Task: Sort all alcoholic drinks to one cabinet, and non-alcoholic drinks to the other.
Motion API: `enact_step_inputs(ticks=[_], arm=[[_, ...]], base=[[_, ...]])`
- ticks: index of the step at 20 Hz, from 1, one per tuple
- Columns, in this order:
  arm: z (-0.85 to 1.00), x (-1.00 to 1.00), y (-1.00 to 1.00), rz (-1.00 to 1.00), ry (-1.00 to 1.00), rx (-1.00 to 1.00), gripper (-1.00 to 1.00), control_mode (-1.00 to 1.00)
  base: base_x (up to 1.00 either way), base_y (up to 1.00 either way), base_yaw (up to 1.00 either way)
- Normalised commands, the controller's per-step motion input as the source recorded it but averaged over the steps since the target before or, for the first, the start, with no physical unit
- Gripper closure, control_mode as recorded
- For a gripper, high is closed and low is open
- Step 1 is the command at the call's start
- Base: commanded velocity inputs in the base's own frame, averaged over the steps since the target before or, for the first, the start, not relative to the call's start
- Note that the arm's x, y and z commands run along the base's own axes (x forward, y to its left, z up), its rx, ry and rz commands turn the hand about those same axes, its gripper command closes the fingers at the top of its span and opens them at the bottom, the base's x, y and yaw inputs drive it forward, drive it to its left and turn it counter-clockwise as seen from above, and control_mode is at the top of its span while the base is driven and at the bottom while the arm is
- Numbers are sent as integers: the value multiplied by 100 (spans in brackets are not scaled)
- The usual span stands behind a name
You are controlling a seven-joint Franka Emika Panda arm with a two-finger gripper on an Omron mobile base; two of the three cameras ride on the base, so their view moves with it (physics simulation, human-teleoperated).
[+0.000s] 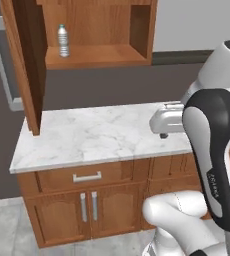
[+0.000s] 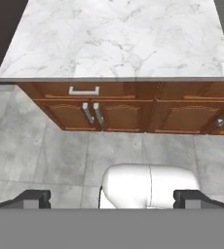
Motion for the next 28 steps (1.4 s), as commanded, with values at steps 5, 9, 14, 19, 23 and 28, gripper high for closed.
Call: enact_step_inputs(ticks=[5,9,14,19,23,28], arm=[[0,0,0,0,0,0,-100,100],[0,0,0,0,0,0,-100,100],[0,0,0,0,0,0,-100,100],[0,0,0,0,0,0,-100,100],[0,0,0,0,0,0,-100,100],[0,0,0,0,0,0,-100,100]], base=[[4,-83,-15],[29,-100,-14],[28,-100,-11],[33,-100,-8],[46,-100,0],[54,-99,0]])
